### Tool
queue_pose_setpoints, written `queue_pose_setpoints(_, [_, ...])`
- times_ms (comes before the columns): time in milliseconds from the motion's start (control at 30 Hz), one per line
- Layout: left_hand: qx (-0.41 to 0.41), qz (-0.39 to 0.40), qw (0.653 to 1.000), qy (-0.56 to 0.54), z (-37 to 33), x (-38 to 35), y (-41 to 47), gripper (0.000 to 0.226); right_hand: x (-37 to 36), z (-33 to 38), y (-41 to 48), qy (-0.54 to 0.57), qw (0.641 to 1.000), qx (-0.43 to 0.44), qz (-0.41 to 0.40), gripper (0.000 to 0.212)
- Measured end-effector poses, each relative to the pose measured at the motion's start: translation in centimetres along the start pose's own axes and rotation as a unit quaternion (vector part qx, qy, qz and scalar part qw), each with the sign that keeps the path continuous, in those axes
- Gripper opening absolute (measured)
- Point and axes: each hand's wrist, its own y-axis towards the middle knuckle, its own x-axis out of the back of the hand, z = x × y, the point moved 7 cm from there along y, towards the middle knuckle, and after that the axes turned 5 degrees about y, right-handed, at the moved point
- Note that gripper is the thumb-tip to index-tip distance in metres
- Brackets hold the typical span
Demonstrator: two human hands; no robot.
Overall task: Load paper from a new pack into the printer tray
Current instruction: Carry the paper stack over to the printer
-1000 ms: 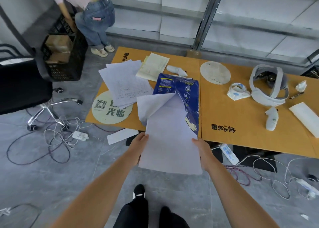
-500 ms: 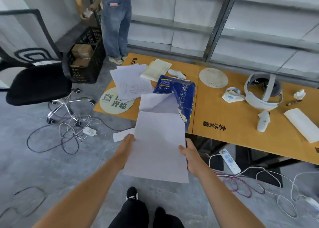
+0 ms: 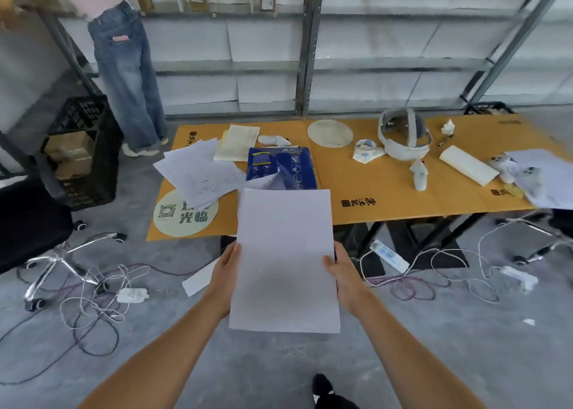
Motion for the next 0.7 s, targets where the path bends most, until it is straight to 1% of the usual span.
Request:
queue_pose_setpoints(67, [-0.007,0.036,0.999,0.025,-0.1,0.8,-0.1,0.024,-0.1,-1.3,-1.8,0.003,0.997,0.038,-0.074,0.020])
queue_pose_setpoints(100, [-0.008,0.053,0.998,0.039,-0.3,1.1,-0.2,0.025,0.1,-2.0,-2.8,-0.005,0.991,0.051,-0.122,0.018])
queue_pose_setpoints(167, [-0.015,0.093,0.992,0.084,-0.2,0.8,-0.3,0.051,0.7,-3.1,-5.4,-0.016,0.978,0.063,-0.199,0.021])
queue_pose_setpoints(200, [-0.022,0.111,0.989,0.096,-0.1,0.3,-0.6,0.056,1.0,-3.5,-7.0,-0.006,0.972,0.070,-0.225,0.023])
queue_pose_setpoints(233, [-0.020,0.128,0.986,0.103,-0.1,-0.5,-1.2,0.050,1.7,-3.8,-8.8,0.006,0.965,0.078,-0.249,0.026])
queue_pose_setpoints(267, [-0.031,0.154,0.982,0.105,-0.7,-1.8,-2.6,0.039,2.6,-3.8,-10.7,0.014,0.958,0.090,-0.271,0.026])
queue_pose_setpoints(333, [-0.035,0.212,0.968,0.128,-0.7,-4.9,-5.1,0.033,4.7,-3.8,-15.1,0.045,0.947,0.116,-0.297,0.020])
queue_pose_setpoints(367, [-0.033,0.234,0.962,0.138,-0.5,-6.6,-6.4,0.030,5.8,-4.0,-17.3,0.077,0.943,0.127,-0.297,0.017])
queue_pose_setpoints(433, [-0.043,0.287,0.945,0.150,0.2,-9.8,-9.1,0.027,8.0,-4.7,-22.1,0.127,0.932,0.154,-0.303,0.018])
queue_pose_setpoints(500, [-0.043,0.359,0.919,0.160,1.2,-13.4,-12.8,0.035,10.3,-5.8,-27.4,0.140,0.916,0.180,-0.329,0.017])
queue_pose_setpoints(567, [-0.025,0.408,0.894,0.184,2.7,-16.7,-16.7,0.043,12.4,-7.4,-32.9,0.165,0.897,0.191,-0.363,0.018])
queue_pose_setpoints(600, [-0.029,0.432,0.879,0.198,3.5,-18.2,-18.5,0.044,13.5,-8.4,-35.5,0.185,0.886,0.194,-0.379,0.019])
queue_pose_setpoints(633, [-0.035,0.454,0.866,0.205,5.2,-20.2,-20.1,0.047,14.6,-9.6,-38.7,0.209,0.871,0.200,-0.398,0.020])
queue_pose_setpoints(700, [-0.057,0.475,0.848,0.230,6.3,-22.5,-24.1,0.060,15.8,-11.7,-43.0,0.244,0.847,0.205,-0.426,0.020])
